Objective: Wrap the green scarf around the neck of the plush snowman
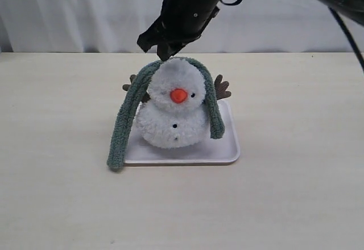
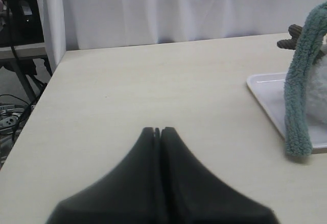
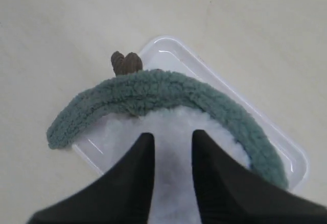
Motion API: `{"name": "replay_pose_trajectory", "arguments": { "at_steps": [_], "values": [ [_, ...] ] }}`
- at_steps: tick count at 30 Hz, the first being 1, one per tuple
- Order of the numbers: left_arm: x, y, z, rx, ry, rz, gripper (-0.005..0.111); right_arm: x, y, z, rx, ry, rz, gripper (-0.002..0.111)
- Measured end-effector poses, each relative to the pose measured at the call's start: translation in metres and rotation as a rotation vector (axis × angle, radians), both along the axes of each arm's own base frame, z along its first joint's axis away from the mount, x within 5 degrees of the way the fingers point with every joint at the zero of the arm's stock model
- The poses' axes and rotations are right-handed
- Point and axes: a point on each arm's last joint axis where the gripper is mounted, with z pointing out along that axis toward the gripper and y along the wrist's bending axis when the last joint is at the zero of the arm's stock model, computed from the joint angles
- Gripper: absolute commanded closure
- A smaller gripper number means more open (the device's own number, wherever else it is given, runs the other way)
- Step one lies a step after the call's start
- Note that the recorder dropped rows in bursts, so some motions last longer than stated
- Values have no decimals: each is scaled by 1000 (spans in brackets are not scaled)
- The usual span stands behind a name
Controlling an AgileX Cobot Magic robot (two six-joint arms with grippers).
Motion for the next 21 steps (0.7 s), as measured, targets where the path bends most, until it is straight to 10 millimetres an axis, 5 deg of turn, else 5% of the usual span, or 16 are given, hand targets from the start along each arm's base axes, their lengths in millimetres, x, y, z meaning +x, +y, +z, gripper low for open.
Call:
{"name": "replay_pose_trajectory", "arguments": {
  "at_steps": [7,13,21],
  "values": [
    [0,0,0,0,0,0,107,-2,-38,27,23,-8,-124,65],
    [0,0,0,0,0,0,107,-23,-54,2,-64,86,-131,65],
    [0,0,0,0,0,0,107,-52,-72,-22,-55,1,-129,58]
  ]
}}
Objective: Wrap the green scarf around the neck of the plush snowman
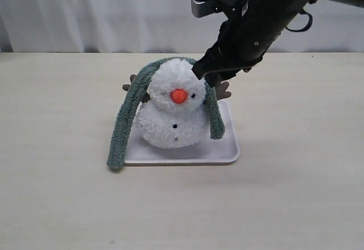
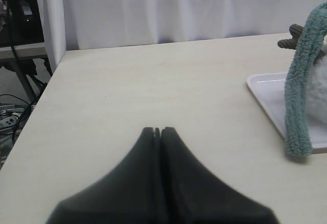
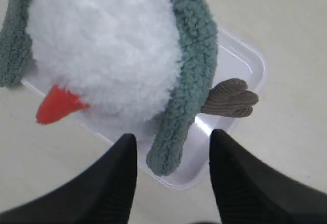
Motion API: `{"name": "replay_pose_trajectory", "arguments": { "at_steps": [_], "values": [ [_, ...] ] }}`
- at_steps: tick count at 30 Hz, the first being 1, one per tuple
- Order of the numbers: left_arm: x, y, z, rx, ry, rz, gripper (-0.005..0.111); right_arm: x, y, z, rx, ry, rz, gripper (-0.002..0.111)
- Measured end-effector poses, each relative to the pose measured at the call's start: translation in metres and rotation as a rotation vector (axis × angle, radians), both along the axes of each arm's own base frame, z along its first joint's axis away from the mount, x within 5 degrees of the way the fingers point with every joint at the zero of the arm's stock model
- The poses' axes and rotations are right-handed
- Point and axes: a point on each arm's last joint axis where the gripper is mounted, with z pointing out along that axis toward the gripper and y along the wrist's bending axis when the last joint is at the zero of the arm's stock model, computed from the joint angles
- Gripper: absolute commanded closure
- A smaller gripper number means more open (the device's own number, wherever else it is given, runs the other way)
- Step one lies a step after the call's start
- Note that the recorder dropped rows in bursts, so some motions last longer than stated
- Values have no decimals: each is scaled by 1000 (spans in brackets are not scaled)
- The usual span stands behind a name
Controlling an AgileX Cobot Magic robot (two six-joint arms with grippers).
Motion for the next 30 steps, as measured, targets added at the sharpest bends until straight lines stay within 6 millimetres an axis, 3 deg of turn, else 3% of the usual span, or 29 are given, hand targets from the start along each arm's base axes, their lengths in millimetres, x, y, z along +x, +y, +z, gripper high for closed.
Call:
{"name": "replay_pose_trajectory", "arguments": {
  "at_steps": [3,8,12,15,19,24,30],
  "values": [
    [0,0,0,0,0,0,107,-8,-2,-19,-9,33,20,46],
    [0,0,0,0,0,0,107,-8,-2,-53,-14,44,23,46],
    [0,0,0,0,0,0,107,1,-1,-68,-30,-25,35,47],
    [0,0,0,0,0,0,107,9,2,-77,-26,-65,37,64],
    [0,0,0,0,0,0,107,12,3,-84,-30,-63,38,104],
    [0,0,0,0,0,0,107,10,1,-83,-50,-50,47,104],
    [0,0,0,0,0,0,107,2,-5,-55,-44,-90,37,104]
  ]
}}
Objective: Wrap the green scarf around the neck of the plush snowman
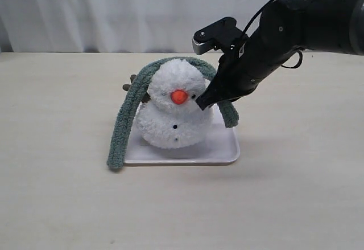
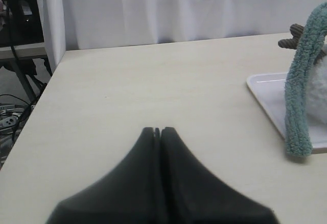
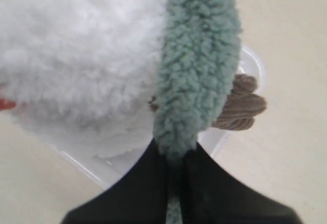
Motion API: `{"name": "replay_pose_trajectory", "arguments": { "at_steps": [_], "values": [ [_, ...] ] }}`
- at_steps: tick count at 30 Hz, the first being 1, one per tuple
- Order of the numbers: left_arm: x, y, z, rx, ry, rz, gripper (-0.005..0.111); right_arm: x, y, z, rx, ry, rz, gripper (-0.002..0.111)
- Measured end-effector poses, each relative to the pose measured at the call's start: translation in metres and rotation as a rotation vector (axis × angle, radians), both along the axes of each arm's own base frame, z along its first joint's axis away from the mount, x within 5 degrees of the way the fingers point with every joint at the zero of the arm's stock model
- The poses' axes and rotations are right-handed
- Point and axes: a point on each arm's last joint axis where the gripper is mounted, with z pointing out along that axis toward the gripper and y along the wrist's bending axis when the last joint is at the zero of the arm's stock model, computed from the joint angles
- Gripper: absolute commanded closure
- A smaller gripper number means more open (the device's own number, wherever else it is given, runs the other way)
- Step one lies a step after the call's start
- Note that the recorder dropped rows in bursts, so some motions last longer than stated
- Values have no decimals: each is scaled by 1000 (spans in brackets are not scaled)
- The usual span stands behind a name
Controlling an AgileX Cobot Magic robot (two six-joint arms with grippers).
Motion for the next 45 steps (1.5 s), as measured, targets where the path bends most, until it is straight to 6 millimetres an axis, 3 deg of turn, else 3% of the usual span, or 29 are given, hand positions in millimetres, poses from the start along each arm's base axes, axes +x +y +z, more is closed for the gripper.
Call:
{"name": "replay_pose_trajectory", "arguments": {
  "at_steps": [7,19,34,37,45],
  "values": [
    [0,0,0,0,0,0,107,2,-12,26,-57,-46,-142,104],
    [0,0,0,0,0,0,107,1,-30,11,-210,80,-241,104],
    [0,0,0,0,0,0,107,-12,-4,8,72,260,-161,104],
    [0,0,0,0,0,0,107,-11,-3,3,68,273,-157,104],
    [0,0,0,0,0,0,107,-2,3,-36,51,365,-174,104]
  ]
}}
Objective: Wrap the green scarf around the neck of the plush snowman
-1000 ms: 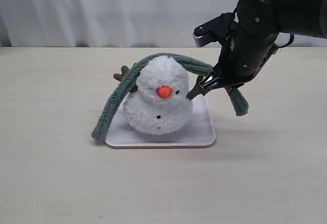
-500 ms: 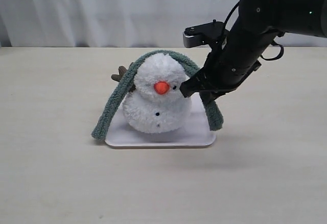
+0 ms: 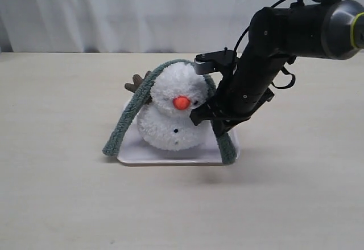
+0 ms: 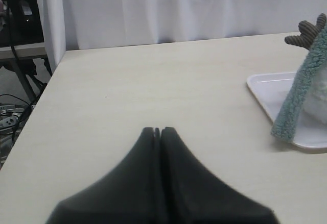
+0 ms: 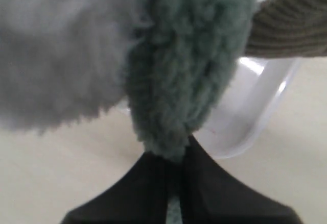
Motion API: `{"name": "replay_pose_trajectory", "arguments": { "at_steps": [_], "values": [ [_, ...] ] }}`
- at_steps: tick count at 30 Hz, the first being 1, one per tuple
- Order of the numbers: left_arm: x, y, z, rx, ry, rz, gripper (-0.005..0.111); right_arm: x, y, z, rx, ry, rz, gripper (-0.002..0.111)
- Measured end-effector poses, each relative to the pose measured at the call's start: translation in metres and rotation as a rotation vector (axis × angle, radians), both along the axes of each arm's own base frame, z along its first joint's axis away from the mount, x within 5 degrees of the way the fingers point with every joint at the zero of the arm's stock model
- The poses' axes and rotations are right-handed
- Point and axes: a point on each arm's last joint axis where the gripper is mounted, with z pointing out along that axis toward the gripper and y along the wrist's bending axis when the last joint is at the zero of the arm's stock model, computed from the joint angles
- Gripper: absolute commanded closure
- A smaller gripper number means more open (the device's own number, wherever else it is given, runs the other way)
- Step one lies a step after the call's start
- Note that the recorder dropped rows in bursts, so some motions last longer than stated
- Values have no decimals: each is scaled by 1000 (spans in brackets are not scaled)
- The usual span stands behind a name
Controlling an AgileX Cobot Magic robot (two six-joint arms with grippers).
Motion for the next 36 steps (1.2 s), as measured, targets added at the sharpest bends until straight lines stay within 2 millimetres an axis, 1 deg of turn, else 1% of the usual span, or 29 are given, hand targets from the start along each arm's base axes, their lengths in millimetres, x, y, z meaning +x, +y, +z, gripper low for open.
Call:
{"name": "replay_pose_trajectory", "arguments": {
  "at_steps": [5,10,13,14,17,19,26,33,36],
  "values": [
    [0,0,0,0,0,0,107,3,3,-15,3,25,30,104],
    [0,0,0,0,0,0,107,2,12,-14,95,27,87,102],
    [0,0,0,0,0,0,107,2,14,-13,118,16,100,90],
    [0,0,0,0,0,0,107,2,14,-13,121,15,103,82],
    [0,0,0,0,0,0,107,2,14,-13,122,19,108,65],
    [0,0,0,0,0,0,107,0,14,-13,120,39,112,57],
    [0,0,0,0,0,0,107,-11,13,-13,108,149,137,56],
    [0,0,0,0,0,0,107,-24,12,10,155,196,153,56],
    [0,0,0,0,0,0,107,-30,12,23,179,199,167,60]
  ]
}}
